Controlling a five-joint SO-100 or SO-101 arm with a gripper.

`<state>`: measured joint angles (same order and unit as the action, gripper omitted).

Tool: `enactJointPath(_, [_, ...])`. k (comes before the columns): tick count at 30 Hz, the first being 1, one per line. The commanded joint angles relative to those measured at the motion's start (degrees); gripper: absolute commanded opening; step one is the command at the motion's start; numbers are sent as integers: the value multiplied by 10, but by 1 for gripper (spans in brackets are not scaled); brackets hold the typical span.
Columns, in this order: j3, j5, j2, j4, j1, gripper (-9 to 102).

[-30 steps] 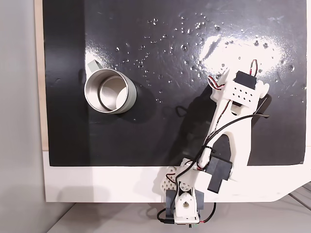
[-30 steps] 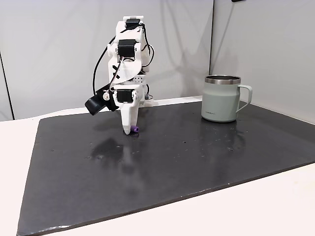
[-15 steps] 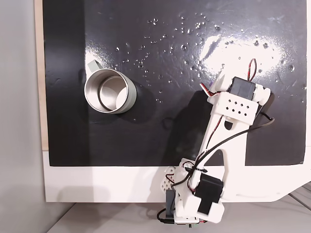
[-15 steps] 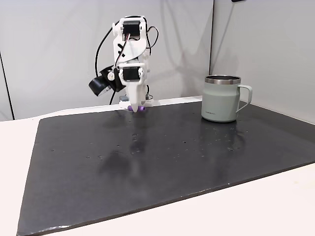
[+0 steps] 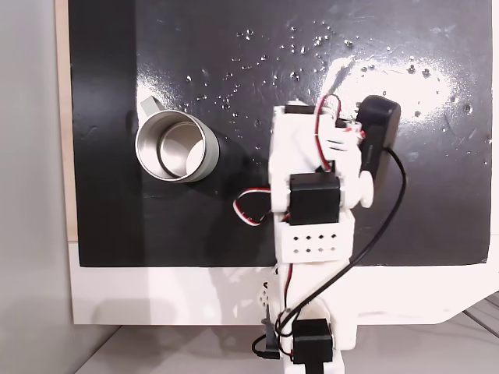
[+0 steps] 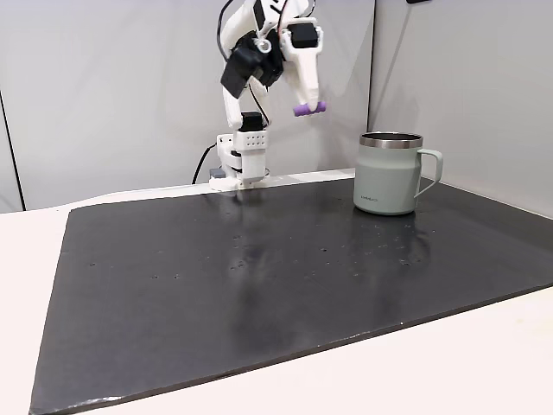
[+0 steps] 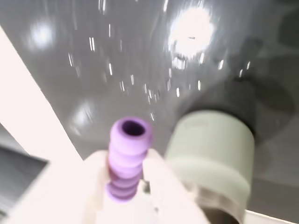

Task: Grasp a pengrip and put it in the cup.

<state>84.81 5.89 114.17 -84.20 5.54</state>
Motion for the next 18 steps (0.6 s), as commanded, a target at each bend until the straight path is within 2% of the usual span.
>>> enactJointPath(1, [-54, -12, 8, -5, 50, 0])
enactJointPath(8, [-107, -38, -67, -2, 145, 0])
enactJointPath(18, [-192, -76, -190, -13, 233, 0])
